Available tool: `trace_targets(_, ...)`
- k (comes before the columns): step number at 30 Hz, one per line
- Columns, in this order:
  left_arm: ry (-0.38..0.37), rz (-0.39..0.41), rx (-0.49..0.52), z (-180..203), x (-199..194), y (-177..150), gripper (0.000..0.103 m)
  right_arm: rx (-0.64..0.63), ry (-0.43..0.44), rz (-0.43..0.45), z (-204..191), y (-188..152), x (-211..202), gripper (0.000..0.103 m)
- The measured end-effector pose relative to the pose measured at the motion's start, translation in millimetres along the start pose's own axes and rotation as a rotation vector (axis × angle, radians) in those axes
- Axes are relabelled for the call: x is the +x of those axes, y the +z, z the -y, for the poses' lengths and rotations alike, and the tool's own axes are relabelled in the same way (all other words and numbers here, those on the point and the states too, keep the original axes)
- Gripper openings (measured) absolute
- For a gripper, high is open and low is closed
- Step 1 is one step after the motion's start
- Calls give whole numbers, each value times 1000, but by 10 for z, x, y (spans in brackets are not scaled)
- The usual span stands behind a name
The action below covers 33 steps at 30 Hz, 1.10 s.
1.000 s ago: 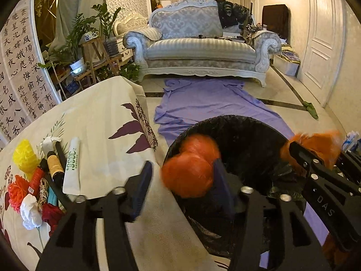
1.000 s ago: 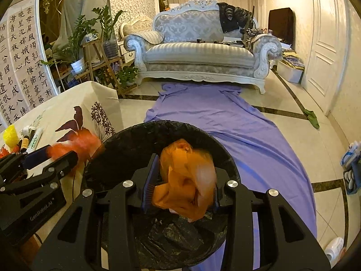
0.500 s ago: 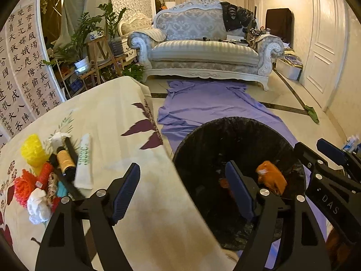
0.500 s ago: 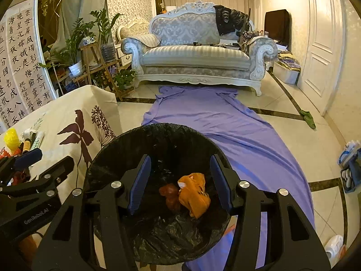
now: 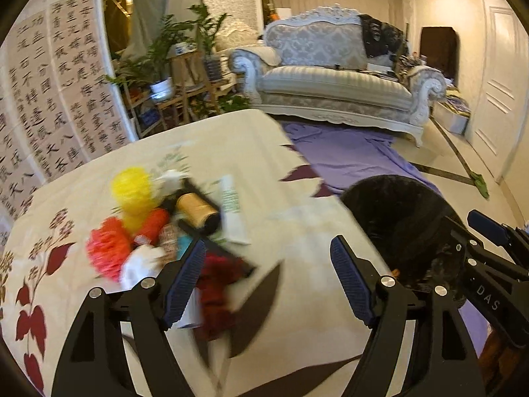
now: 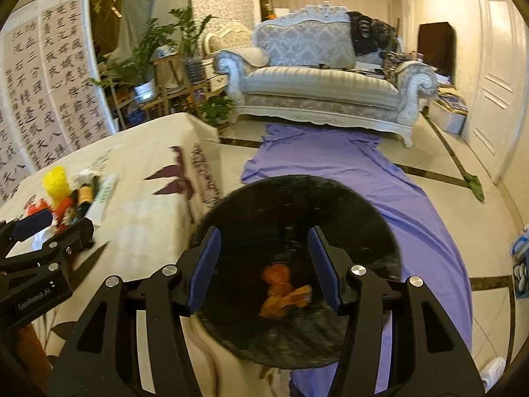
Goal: Collect trash
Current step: 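Grasp the dark red cloth bundle with the right tool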
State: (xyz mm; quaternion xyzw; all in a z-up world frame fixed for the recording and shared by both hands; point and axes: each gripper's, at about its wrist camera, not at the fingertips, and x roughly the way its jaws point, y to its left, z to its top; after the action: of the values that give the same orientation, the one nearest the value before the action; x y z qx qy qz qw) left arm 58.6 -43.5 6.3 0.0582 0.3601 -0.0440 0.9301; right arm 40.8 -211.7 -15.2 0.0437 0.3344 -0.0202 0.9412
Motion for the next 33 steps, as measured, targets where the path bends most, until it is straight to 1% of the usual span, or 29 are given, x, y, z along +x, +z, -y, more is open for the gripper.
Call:
trace_targets(10, 88, -8, -78, -612, -150, -188, 76, -85, 93, 0, -598, -13, -72, 54)
trace_targets(21, 199, -36, -160, -1266, -218, -451, 76, -187, 196, -25, -1235, -32, -71, 54)
trace_targets(28, 225, -50, -203, -1519, -176, -513, 76, -252, 252, -62, -1636, -100, -29, 54)
trace_targets(29, 226, -51, -205, -1539, -173, -518, 76, -262, 255, -68, -1695, -122, -17, 53)
trace_targets(32, 220, -57, -211, -1589, -150, -526, 76, -287, 256, -107, -1816, -176, 64, 41)
trace_targets(33, 218, -58, -211, -1599, -143, -528, 76, -288, 257, -118, -1851, -193, 92, 41)
